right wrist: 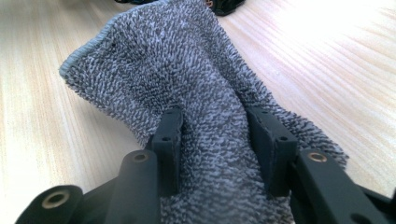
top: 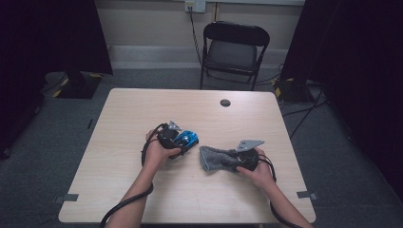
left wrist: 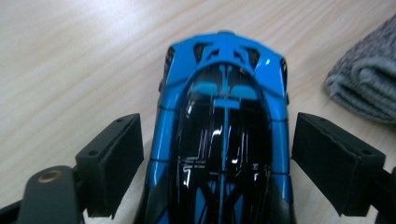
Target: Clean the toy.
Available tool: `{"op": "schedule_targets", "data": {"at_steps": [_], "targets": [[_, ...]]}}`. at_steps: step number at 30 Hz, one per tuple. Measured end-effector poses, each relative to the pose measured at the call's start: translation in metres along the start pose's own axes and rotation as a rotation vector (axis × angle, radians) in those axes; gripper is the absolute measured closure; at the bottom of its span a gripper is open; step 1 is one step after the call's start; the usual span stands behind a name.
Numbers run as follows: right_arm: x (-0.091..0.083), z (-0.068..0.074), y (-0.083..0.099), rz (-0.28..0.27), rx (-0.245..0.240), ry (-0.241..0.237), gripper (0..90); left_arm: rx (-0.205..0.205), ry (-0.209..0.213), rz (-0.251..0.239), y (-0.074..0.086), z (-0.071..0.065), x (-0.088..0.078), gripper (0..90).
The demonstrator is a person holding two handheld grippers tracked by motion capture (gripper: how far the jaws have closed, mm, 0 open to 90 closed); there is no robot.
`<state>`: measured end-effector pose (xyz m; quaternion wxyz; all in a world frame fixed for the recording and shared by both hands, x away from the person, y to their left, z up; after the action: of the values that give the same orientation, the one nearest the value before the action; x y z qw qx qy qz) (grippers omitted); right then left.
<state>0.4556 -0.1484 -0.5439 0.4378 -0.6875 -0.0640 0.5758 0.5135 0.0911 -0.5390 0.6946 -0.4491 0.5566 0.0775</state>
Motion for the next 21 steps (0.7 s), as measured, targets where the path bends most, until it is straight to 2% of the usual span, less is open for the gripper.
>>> {"op": "schedule_targets", "data": {"at_steps": [2, 9, 12, 17, 21], "targets": [[0.0, -0.0001, 0.0, 0.0, 0.001, 0.0, 57.4, 0.005, -0.01, 0.017, 0.0039, 0.0003, 0.0045, 15.9], [0.0001, -0.0001, -0.0001, -0.001, 0.001, -0.001, 57.4, -0.002, -0.013, -0.03, 0.0053, 0.0032, 0.0069, 15.3], [0.0001, -0.0002, -0.0001, -0.001, 0.002, -0.002, 57.4, 0.01, -0.01, -0.046, 0.0053, 0.0034, 0.0069, 17.0], [0.0001, -0.0001, -0.0001, -0.001, 0.002, -0.001, 57.4, 0.004, -0.007, -0.047, 0.0056, 0.002, 0.0066, 18.2], [0.0001, -0.0002, -0.0001, -0.001, 0.002, -0.001, 57.4, 0.001, -0.021, -0.043, 0.0057, 0.0014, 0.006, 18.4]]}}
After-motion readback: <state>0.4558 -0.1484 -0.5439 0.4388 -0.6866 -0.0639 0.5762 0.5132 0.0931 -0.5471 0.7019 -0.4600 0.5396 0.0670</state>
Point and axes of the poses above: each handheld gripper's, and its own axes: x roughly forward along the jaws, y roughly out of its underside, z roughly to its left, the point moved 7 cm from there along x, roughly forward along the jaws, and after that the axes turned 9 degrees about z, right-handed, at the moved point
